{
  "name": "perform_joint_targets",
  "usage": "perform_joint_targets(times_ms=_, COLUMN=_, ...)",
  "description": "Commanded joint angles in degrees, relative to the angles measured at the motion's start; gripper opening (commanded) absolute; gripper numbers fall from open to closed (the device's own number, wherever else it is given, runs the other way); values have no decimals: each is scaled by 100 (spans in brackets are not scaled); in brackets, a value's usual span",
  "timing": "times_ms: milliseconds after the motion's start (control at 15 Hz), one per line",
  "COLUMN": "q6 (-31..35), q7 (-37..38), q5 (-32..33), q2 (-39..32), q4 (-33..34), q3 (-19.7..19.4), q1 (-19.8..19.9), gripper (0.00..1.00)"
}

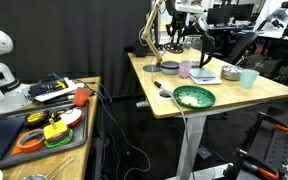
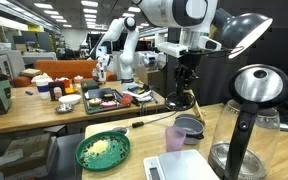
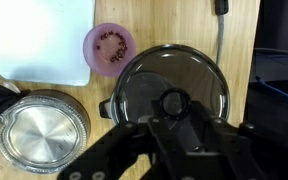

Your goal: Place the lid on the gray dish

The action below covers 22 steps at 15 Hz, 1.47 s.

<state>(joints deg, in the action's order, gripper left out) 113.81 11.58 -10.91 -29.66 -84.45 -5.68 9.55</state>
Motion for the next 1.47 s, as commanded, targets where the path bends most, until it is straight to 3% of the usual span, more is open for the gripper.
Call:
perform_joint_targets(times_ms=0, q6=-678, q7=-82, q5=-244, q2=-342, q4=678, q3=39, q1=215, gripper=8)
perform_joint_targets(times_ms=533, q6=-2056, q7=198, q5=-191, q2=-1325, q4=2455, q3=23, q1=397, gripper=8)
perform_joint_targets(times_ms=600, q6=-1609, q7=106, q5=-116, q2=-971, q4=1819, q3=-11, q1=326, gripper=33)
perform_joint_targets(times_ms=1067, q6=-1816, q7=154, q5=-111, q2=-1218, q4=2209, q3=-2, q1=339, gripper=33)
perform_joint_targets(times_ms=1133, q6=-1820, q7=154, q5=-111, q2=-1220, q4=2213, q3=-2, q1=339, gripper=8)
perform_joint_targets(times_ms=1400, q6=-1672, q7=159, q5=-177, q2=-1446, q4=2453, q3=34, q1=369, gripper=8)
